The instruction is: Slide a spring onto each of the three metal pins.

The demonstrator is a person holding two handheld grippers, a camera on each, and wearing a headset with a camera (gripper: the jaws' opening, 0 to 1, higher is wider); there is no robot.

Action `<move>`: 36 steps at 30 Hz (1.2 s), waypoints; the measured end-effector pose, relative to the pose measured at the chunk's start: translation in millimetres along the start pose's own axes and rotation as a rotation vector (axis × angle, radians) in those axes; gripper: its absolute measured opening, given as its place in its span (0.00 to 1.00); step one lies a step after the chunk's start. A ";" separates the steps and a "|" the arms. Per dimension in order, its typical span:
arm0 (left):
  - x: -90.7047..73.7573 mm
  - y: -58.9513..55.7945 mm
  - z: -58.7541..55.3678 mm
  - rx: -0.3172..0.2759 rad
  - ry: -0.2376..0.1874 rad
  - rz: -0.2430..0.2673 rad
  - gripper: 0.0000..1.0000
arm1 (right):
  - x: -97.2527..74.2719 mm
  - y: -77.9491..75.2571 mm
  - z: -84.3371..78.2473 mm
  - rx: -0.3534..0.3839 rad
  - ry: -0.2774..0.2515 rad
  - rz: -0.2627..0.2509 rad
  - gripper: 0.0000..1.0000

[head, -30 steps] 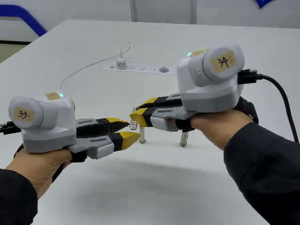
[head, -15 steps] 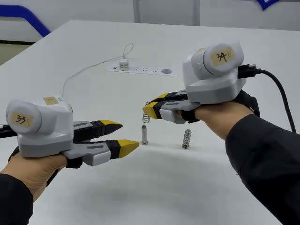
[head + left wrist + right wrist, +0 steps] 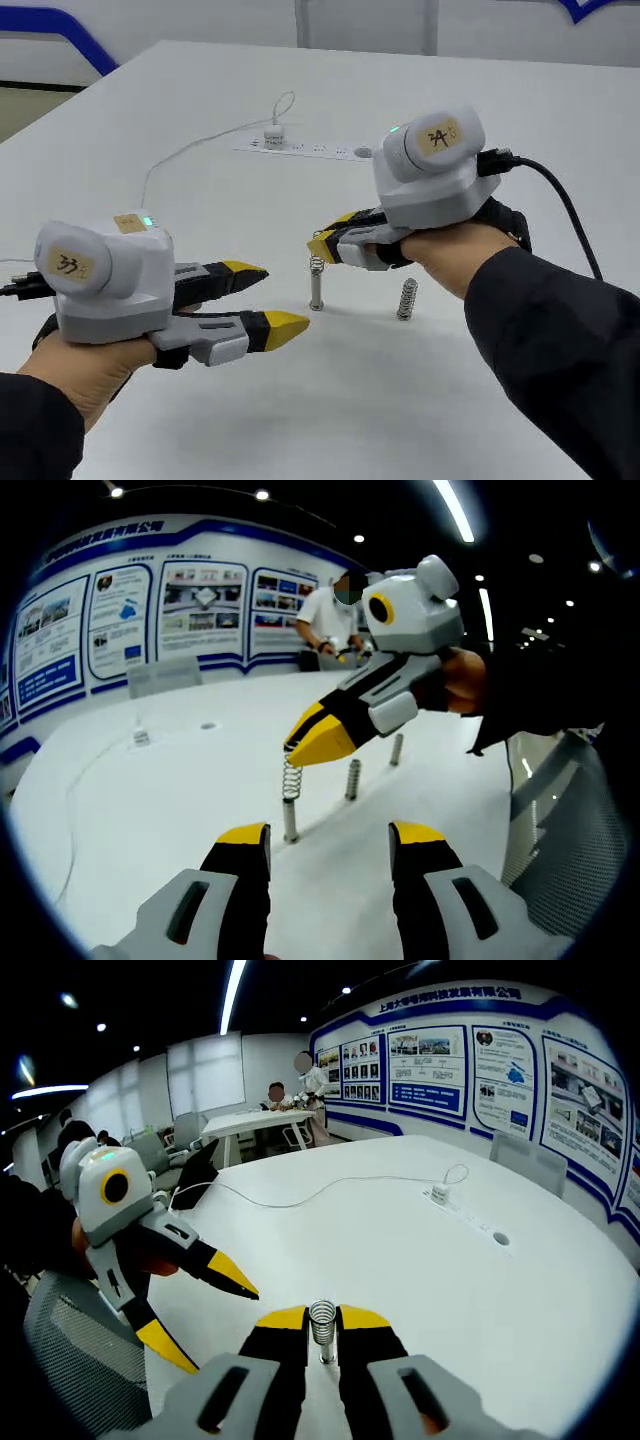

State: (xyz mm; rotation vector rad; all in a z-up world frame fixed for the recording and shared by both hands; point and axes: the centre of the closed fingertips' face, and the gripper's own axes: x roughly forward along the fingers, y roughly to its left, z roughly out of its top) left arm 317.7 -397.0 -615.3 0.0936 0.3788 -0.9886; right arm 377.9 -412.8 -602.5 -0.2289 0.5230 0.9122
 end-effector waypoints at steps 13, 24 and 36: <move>0.4 0.4 -3.5 -0.011 0.004 -0.002 0.49 | 9.8 -2.9 -10.3 0.013 0.026 0.000 0.12; 0.4 1.2 -5.7 -0.016 0.012 -0.001 0.50 | 22.1 -1.6 -28.2 0.021 0.070 0.000 0.12; 0.5 2.7 -6.7 -0.026 0.014 0.003 0.50 | 35.1 -4.6 -50.6 0.022 0.125 -0.012 0.12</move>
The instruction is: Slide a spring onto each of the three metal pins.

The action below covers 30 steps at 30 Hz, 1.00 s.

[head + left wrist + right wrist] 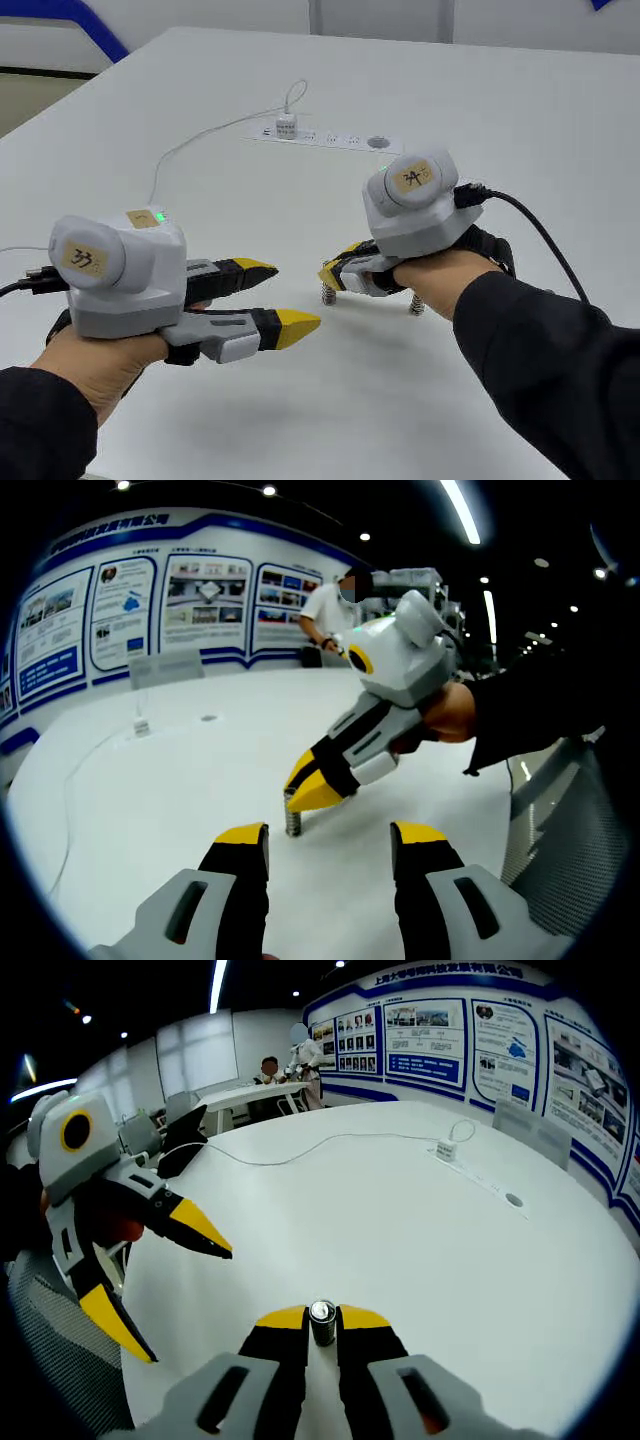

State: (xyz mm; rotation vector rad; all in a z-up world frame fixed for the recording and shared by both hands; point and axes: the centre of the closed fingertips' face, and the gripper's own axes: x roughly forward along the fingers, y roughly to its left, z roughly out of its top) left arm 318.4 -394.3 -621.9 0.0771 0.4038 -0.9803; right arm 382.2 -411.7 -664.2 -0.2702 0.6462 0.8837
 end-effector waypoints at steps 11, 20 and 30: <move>0.8 -0.2 -1.1 0.003 0.007 -0.002 0.51 | -0.6 -2.6 -2.9 0.007 0.003 -0.002 0.12; 1.4 -0.6 -1.8 0.003 0.012 -0.001 0.53 | -10.5 -2.2 0.8 -0.006 -0.015 -0.013 0.17; 2.1 -2.8 -3.5 0.002 0.015 -0.007 0.55 | -32.0 3.4 3.9 -0.034 -0.045 -0.023 0.20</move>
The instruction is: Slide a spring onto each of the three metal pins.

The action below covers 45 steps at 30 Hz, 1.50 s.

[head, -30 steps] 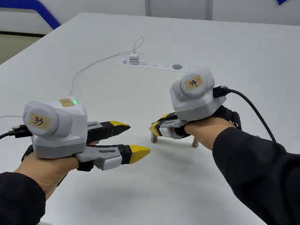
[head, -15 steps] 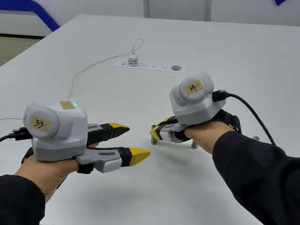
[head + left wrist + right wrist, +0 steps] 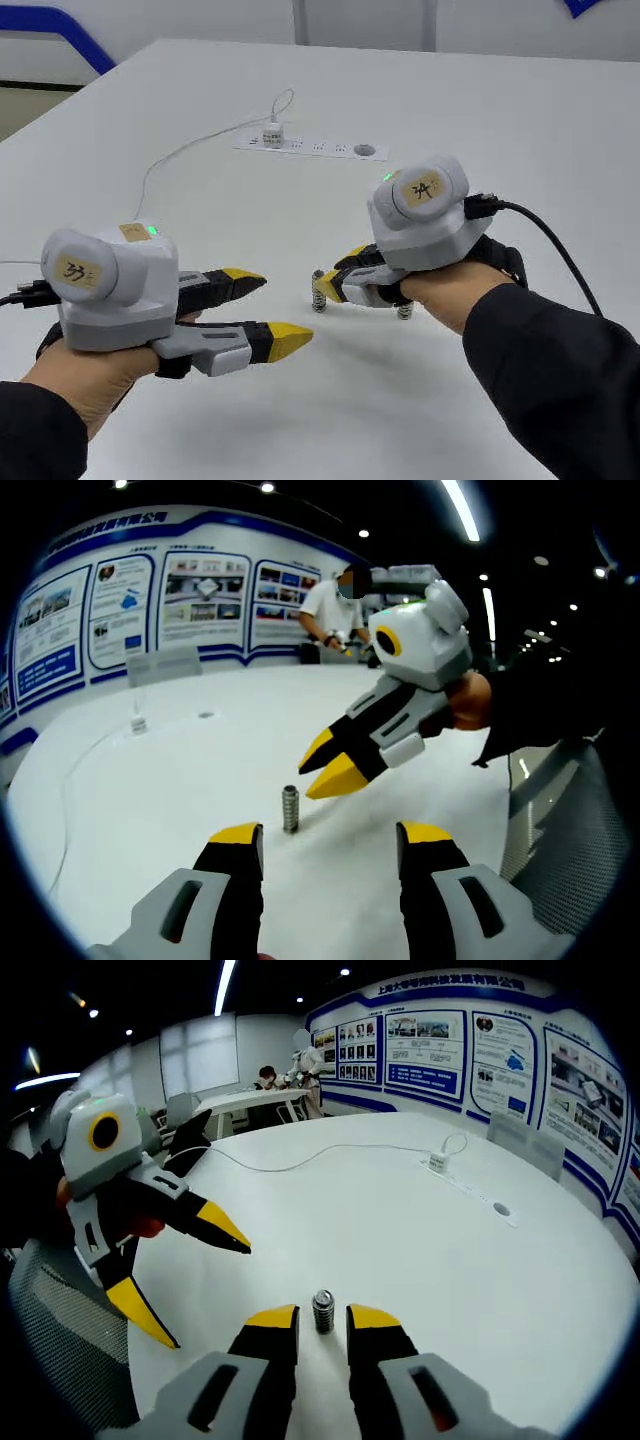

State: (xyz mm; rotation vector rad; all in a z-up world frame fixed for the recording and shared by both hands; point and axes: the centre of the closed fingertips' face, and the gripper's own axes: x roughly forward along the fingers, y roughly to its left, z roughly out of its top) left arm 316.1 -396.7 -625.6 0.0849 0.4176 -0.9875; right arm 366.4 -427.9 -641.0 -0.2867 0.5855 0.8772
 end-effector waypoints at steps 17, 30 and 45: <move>0.4 -4.7 -0.1 -0.002 -0.003 -0.012 0.59 | -40.3 20.6 -6.5 -0.046 -0.036 0.019 0.24; 1.7 -7.5 -0.5 0.002 0.000 -0.023 0.62 | -77.5 19.1 -32.3 -0.031 -0.038 -0.001 0.26; 2.3 -9.1 -1.1 0.003 0.002 -0.030 0.64 | -129.3 -5.7 -61.5 0.024 -0.083 -0.093 0.28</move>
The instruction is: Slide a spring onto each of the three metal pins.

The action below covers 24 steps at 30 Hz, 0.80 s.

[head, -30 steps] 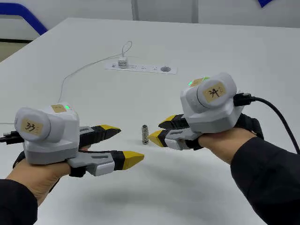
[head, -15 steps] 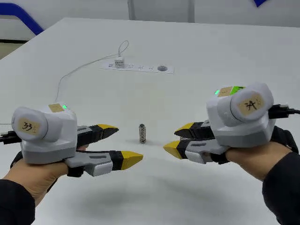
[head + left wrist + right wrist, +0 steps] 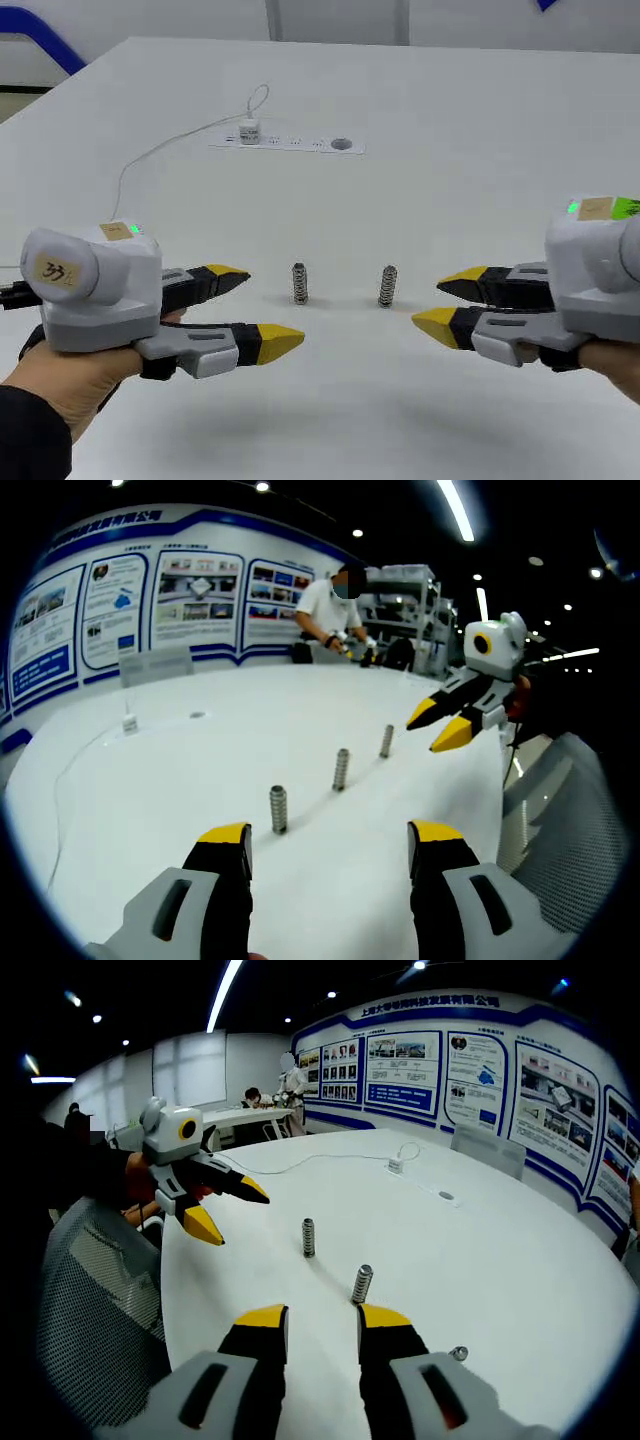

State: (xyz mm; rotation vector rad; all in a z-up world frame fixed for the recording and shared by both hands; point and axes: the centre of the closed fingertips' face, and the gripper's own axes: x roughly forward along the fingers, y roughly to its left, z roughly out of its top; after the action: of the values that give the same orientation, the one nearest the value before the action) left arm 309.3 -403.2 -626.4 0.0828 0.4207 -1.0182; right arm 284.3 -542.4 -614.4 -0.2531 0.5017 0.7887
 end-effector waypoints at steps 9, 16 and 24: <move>0.2 -1.4 -1.5 0.001 0.006 -0.005 0.66 | -23.7 -23.0 -16.6 0.015 -0.012 -0.058 0.31; 0.6 -2.9 -3.1 0.005 0.013 -0.011 0.67 | -36.8 -39.0 -31.6 0.039 -0.013 -0.092 0.34; 1.2 -3.8 -5.8 -0.002 0.019 -0.018 0.68 | -47.9 -50.1 -50.3 0.056 -0.013 -0.113 0.40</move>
State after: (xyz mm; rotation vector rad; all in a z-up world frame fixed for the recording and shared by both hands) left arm 305.0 -404.7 -631.7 0.0872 0.4408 -1.0354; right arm 275.5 -625.9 -630.9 -0.2219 0.4919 0.6645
